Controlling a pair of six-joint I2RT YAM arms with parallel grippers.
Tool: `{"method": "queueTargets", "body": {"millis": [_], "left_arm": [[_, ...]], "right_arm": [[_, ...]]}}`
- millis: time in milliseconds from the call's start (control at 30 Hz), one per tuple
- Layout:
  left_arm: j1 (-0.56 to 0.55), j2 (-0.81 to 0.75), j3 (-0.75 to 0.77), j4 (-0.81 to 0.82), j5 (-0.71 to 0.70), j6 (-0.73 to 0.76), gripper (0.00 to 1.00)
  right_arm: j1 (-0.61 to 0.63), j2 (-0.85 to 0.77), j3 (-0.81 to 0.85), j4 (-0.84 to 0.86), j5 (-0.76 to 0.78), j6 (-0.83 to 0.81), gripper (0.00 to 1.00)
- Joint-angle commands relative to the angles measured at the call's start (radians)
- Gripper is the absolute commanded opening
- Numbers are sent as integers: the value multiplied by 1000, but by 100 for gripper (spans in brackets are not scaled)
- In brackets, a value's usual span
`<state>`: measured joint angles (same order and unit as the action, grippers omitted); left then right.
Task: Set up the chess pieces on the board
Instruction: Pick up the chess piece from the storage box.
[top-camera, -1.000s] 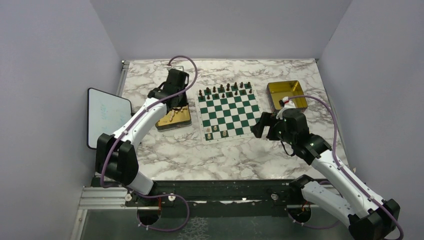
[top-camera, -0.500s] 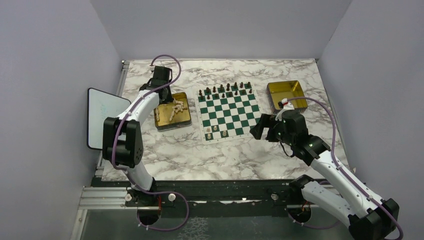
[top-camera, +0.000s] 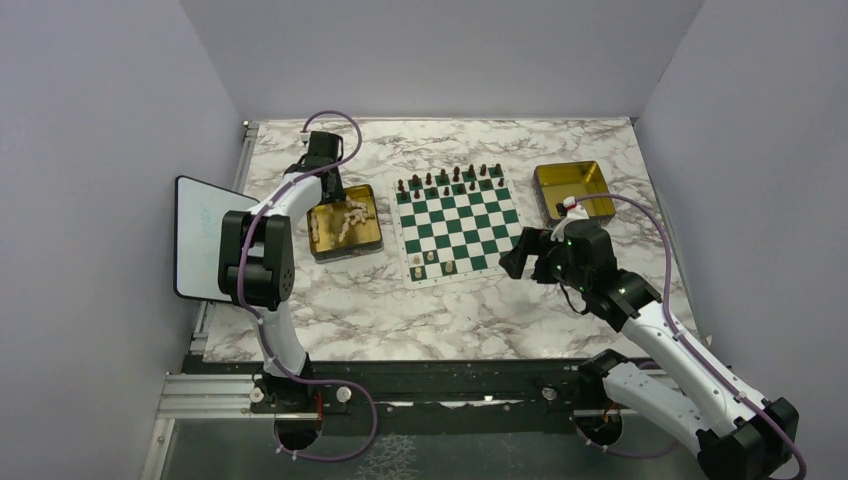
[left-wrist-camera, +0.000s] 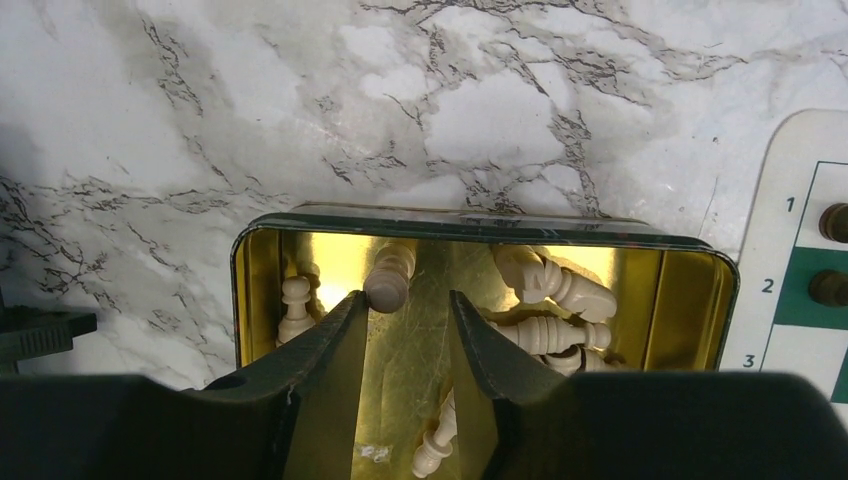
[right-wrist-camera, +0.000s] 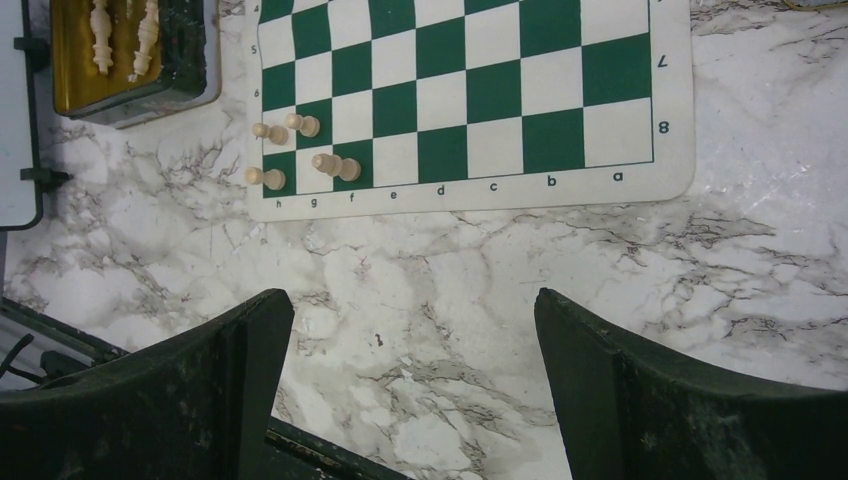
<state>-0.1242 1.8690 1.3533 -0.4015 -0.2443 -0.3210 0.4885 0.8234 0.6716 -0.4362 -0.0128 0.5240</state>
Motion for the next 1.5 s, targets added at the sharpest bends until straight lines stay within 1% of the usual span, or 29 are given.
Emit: {"method": "queueTargets", "body": {"millis": [0, 500, 633, 700, 1033, 1267, 1467], "left_arm": [[10, 19, 46, 32, -28, 22, 38], [33, 53, 40, 41, -16, 43, 38], [38, 66, 52, 41, 5, 49, 37], [38, 67, 55, 41, 11, 49, 36], [39, 58, 58, 19, 30, 57, 20], [38, 45, 88, -39, 67, 54, 16], [37, 24, 115, -92, 110, 53, 15]], "right_arm": [[-7, -13, -2, 22, -7, 2, 96], [-7, -12, -10, 14, -2, 7, 96], [-6, -21, -13, 11, -2, 10, 96], [-6, -23, -13, 13, 0, 10, 96], [-7, -13, -22, 21, -10, 16, 96], [-7, -24, -21, 13, -7, 17, 96], [-7, -28, -27, 9, -12, 24, 96]]}}
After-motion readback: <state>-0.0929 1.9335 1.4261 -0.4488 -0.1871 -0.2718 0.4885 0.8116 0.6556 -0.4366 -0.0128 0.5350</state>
